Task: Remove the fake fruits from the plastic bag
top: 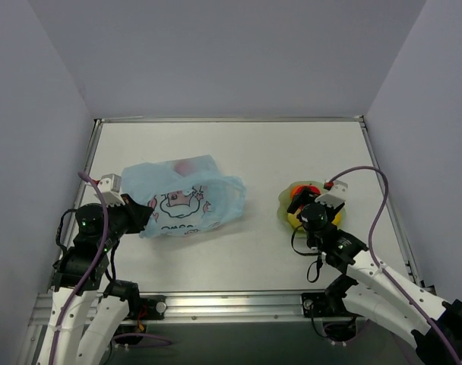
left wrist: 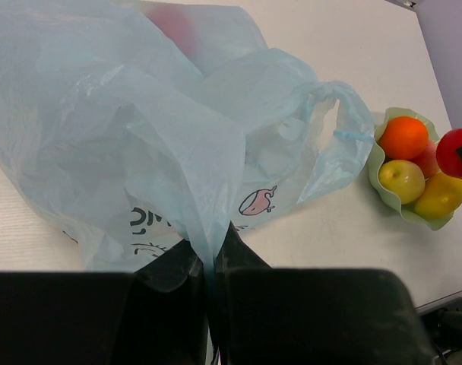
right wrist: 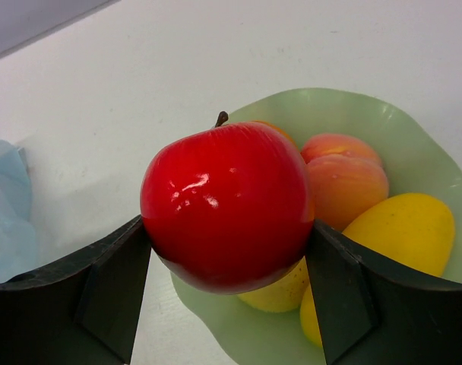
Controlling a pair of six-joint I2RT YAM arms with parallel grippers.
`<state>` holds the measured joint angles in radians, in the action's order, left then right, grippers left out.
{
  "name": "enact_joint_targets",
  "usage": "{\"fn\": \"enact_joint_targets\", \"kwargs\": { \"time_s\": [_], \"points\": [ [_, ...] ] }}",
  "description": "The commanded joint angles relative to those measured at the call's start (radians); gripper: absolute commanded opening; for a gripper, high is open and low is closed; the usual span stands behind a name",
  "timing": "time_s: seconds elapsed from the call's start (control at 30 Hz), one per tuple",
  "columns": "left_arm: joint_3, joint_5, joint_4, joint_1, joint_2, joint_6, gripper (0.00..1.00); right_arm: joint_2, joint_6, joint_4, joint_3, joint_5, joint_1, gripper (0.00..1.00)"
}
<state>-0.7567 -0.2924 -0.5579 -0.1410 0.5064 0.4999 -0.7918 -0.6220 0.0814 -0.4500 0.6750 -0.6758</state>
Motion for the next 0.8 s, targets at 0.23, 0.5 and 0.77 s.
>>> {"fn": "enact_joint_targets", "kwargs": {
  "time_s": [0.23,0.5,0.77],
  "points": [
    [-0.012,-0.016,0.006,0.011,0.003,-0.017,0.02,0.048,-0.140,-0.107,0.027,0.045,0.035,0.40],
    [-0.012,-0.017,0.006,0.012,0.004,-0.015,0.02,0.114,-0.211,-0.170,0.056,0.026,0.035,0.51],
    [-0.012,-0.014,0.006,0.015,0.007,-0.015,0.02,0.077,-0.199,-0.181,0.030,0.051,0.035,0.87]
  ]
}}
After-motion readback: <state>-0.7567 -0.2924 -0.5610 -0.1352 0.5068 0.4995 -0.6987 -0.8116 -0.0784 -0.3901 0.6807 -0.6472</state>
